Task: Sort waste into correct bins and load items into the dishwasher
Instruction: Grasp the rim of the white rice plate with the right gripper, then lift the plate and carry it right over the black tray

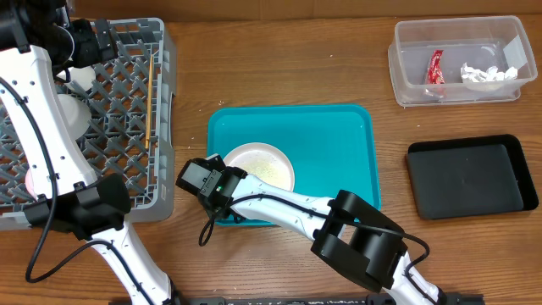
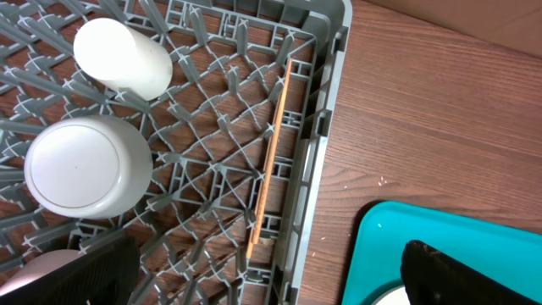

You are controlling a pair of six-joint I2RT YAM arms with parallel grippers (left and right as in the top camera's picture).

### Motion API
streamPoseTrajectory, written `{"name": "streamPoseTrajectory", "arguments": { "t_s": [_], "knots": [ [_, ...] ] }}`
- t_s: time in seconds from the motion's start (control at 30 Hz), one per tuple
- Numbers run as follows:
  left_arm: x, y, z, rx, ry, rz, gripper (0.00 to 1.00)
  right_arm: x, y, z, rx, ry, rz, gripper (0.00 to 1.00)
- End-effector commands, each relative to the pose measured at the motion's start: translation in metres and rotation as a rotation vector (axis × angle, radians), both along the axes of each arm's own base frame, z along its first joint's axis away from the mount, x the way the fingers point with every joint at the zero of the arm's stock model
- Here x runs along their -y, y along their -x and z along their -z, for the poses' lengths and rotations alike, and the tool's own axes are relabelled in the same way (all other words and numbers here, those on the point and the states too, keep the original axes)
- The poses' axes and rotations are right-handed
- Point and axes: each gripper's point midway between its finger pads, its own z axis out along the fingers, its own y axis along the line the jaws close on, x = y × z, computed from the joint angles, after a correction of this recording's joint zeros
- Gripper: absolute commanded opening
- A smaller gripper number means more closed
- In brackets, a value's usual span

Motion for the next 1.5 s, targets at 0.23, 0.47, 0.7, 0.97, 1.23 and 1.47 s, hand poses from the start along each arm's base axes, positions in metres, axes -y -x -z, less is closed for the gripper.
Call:
{"name": "streamPoseTrajectory", "arguments": {
  "t_s": [0.23, 0.47, 0.7, 0.97, 1.23, 1.47],
  "knots": [
    [0.0, -0.002, 0.004, -0.007, 0.005, -0.01, 1.0, 0.061, -0.052, 0.005, 0.1, 0.161, 0.165, 0.04],
    [0.0, -0.002, 0.004, -0.007, 0.005, -0.01, 1.0, 0.12, -0.092, 0.003, 0.109, 0.255, 0.298, 0.04],
    [0.0, -0.002, 0.004, -0.007, 0.005, -0.01, 1.0, 0.164, -0.11, -0.004, 0.065, 0.32, 0.388, 0.04],
    [0.0, -0.002, 0.004, -0.007, 0.005, -0.01, 1.0, 0.184, -0.121, -0.043, 0.127, 0.428, 0.406, 0.04],
    [0.0, -0.002, 0.004, -0.007, 0.005, -0.01, 1.0, 0.19, -0.132, -0.079, 0.185, 0.467, 0.424, 0.04],
    [0.0, -0.002, 0.004, -0.007, 0.005, -0.01, 1.0, 0.225, -0.145, -0.114, 0.285, 0.545, 0.58, 0.04]
  ]
}}
